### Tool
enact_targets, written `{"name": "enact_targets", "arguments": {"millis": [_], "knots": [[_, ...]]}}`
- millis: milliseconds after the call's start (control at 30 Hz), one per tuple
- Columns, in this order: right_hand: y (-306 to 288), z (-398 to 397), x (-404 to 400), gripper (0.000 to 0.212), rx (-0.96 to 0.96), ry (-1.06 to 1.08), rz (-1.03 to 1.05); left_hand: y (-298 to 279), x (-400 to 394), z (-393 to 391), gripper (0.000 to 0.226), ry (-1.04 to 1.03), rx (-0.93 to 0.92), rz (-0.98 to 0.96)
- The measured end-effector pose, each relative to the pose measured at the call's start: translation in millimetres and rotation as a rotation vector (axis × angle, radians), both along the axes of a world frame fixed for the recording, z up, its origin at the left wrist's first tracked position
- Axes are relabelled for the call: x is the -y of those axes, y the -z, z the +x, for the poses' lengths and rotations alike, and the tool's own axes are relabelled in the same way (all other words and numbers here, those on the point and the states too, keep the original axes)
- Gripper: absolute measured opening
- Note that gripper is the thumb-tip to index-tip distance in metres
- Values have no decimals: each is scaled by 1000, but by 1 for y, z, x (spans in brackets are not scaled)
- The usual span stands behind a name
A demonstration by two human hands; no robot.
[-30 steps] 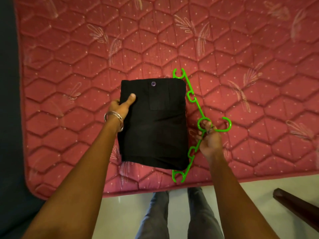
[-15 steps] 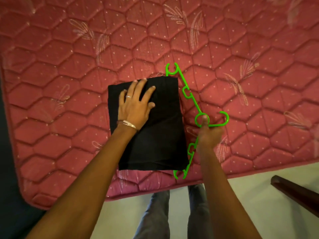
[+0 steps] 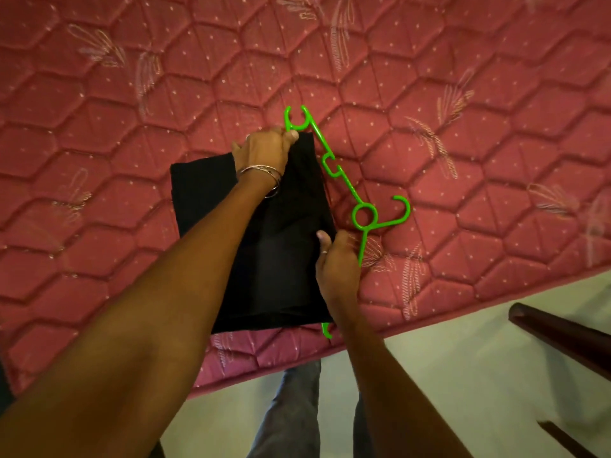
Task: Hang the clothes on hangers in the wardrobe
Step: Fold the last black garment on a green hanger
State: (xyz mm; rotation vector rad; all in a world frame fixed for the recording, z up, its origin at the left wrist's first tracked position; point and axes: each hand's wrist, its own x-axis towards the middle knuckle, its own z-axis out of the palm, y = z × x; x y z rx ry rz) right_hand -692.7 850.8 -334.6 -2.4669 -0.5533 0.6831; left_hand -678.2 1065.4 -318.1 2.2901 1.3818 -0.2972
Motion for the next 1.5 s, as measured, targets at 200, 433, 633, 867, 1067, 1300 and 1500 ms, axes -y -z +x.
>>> {"name": "enact_targets", "arguments": {"millis": [200, 433, 633, 867, 1067, 1300, 1500], "knots": [[7, 5, 10, 31, 59, -83, 22, 9, 8, 2, 41, -13, -25, 95], [2, 44, 24, 60, -18, 497, 69, -17, 59, -53, 47, -71, 121, 477], [13, 81, 6, 42, -538, 877, 240, -1, 117, -127, 67, -115, -119, 144], [-23, 90, -3, 19, -818, 815, 522, 28, 105, -139, 67, -86, -109, -94], [-101, 60, -25, 23, -470, 551, 761, 5, 72, -160, 76, 7, -51, -384], [-238, 24, -78, 19, -322, -16, 853, -46, 71, -177, 68, -481, 358, -565], [-355, 19, -118, 28, -57, -665, 710, -151, 58, -188, 49, -921, 719, -343]]}}
